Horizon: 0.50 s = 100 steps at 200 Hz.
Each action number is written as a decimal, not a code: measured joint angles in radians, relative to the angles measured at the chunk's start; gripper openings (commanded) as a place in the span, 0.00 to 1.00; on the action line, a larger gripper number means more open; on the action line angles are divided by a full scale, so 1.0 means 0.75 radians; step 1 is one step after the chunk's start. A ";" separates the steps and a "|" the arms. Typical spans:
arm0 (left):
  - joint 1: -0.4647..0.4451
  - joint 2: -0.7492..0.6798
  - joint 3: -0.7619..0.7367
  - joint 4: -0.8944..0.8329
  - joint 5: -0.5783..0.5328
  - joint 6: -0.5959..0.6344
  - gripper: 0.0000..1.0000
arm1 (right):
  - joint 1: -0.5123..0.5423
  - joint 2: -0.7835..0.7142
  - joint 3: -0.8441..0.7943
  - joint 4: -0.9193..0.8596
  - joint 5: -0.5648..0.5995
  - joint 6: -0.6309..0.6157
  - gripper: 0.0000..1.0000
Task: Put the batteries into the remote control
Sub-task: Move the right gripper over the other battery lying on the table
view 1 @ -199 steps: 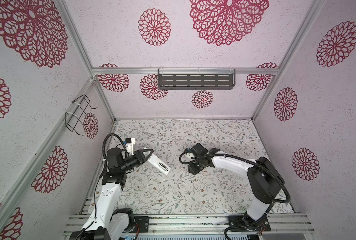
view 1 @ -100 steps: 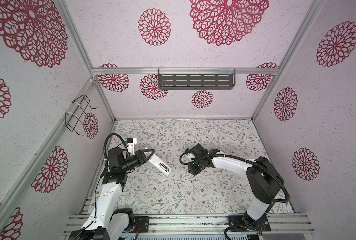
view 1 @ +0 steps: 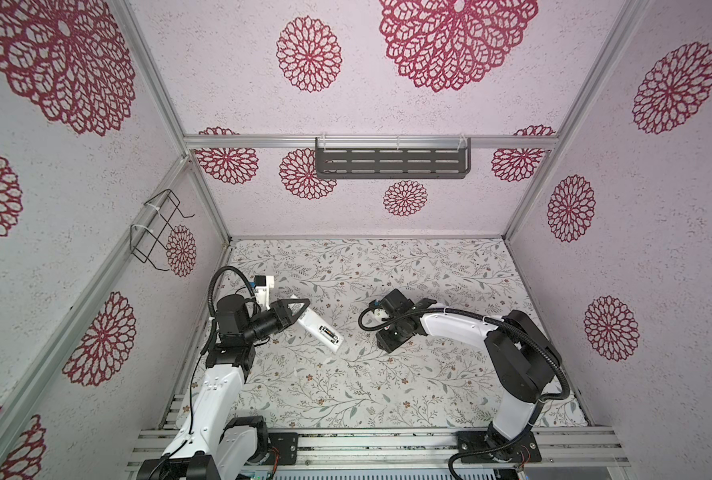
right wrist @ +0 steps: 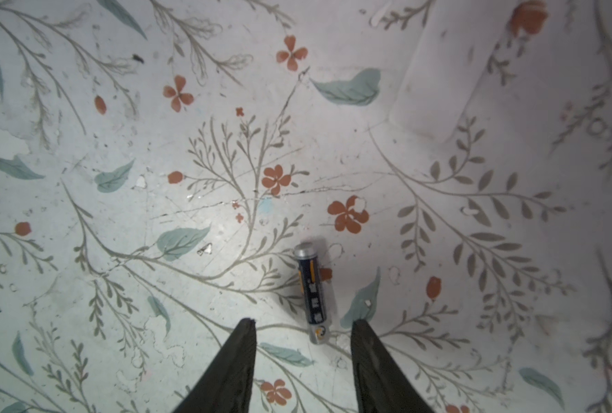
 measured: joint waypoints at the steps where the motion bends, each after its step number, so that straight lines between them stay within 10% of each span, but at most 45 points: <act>1: 0.000 0.000 0.000 0.000 0.000 0.000 0.00 | 0.000 0.001 0.000 -0.001 -0.001 0.000 0.46; 100: -0.003 0.003 0.000 0.010 0.001 -0.001 0.00 | 0.001 0.013 -0.022 -0.013 -0.150 0.015 0.46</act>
